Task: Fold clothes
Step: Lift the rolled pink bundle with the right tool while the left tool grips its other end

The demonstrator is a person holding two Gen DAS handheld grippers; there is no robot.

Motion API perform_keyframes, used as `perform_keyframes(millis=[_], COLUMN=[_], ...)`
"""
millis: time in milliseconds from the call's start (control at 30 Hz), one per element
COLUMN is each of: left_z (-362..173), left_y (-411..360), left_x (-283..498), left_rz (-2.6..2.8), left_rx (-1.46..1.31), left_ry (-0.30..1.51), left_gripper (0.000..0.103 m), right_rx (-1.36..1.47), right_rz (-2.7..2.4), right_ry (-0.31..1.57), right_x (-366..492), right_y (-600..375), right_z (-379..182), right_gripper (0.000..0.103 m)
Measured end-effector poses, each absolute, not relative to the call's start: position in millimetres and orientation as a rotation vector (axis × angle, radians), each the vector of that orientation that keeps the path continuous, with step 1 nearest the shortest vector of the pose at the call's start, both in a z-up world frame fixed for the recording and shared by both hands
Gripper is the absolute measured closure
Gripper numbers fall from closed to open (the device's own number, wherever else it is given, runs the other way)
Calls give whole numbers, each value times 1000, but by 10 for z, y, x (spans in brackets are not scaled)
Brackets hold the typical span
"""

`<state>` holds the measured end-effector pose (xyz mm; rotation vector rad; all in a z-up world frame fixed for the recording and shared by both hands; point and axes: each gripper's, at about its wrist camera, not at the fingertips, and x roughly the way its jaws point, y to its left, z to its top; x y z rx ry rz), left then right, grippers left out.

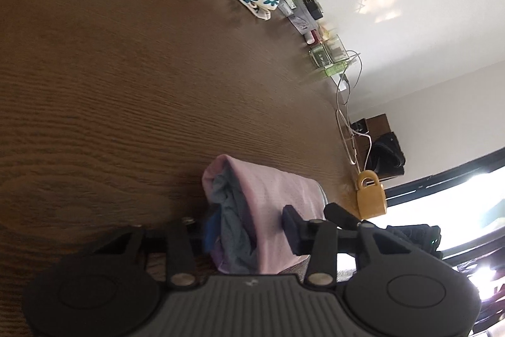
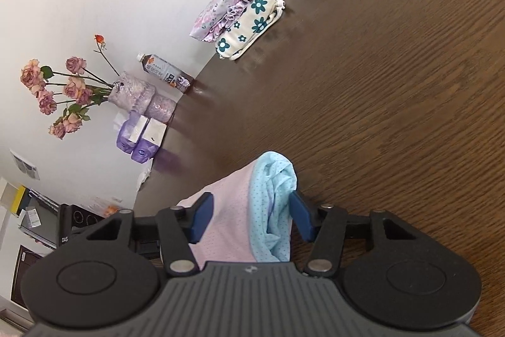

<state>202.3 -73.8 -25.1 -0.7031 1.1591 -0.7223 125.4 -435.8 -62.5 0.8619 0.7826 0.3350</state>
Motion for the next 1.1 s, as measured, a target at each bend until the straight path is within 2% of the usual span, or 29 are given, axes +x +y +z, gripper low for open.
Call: perform_keyframes(millis=[100, 233, 400, 567, 767, 900, 1100], left_z=[-336, -385, -383, -207, 4, 161, 687], left_y=[-703, -703, -763, -807, -859, -886, -883], left_x=[2068, 2089, 2087, 2131, 2185, 2228, 2443], left_rz=[-728, -737, -752, -780, -811, -831, -849], left_rx=[-760, -774, -739, -709, -672, -648, -609], left_ry=[1178, 1173, 1125, 1034, 924, 849, 709], left_gripper=[73, 77, 87, 90, 90, 90, 90], right_rx=[881, 894, 903, 959, 897, 851, 759], right_rz=[331, 332, 328, 326, 349, 364, 399], right_ry=[793, 802, 788, 748, 655, 583, 470], right_x=[1254, 1259, 1258, 1242, 1347, 1498, 1815], right_y=[-4393, -4415, -4387, -4425, -4417, -4437, -4435], right_z=[-671, -711, -762, -765, -500, -236, 310], right_gripper=[69, 75, 88, 91, 91, 91, 91])
